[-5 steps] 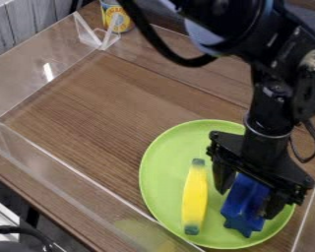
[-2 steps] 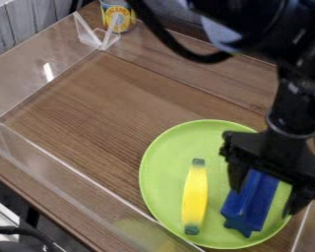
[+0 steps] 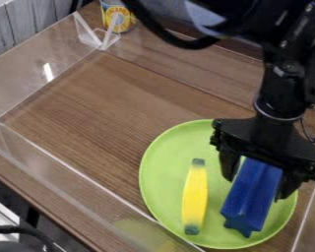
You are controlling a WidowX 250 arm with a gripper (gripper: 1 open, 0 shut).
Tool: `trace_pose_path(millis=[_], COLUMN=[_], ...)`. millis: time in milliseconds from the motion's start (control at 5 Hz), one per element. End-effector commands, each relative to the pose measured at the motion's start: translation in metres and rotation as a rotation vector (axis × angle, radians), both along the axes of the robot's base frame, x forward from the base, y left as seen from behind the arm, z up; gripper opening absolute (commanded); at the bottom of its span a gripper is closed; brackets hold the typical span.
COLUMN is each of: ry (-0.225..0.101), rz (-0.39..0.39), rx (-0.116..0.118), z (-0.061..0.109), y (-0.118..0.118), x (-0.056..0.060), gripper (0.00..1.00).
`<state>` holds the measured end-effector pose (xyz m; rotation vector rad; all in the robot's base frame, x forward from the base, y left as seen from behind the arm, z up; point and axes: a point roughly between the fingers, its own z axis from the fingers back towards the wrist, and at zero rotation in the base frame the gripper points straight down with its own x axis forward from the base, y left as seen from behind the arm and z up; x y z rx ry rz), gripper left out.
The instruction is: Remove the blue object from inside the green plate and put it on the table
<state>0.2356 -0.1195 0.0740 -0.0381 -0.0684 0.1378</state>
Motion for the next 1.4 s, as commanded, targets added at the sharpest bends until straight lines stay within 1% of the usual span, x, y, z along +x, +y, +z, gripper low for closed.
trace_pose_path(millis=[0, 200, 600, 1000, 1200], ry=[-0.045, -0.046, -0.047, -0.049, -0.048], rz=[0.025, 0.047, 0.075, 0.092, 0.102], rx=[-0.02, -0.023, -0.031, -0.04, -0.043], z=[-0.001, -0.013, -0.018, -0.03, -0.034], y=[-0.002, -0.004, -0.024, -0.008, -0.002], x=[0.003, 0.002, 0.003, -0.002, 0.003], gripper=[1.0, 1.0, 1.0, 1.0, 0.0])
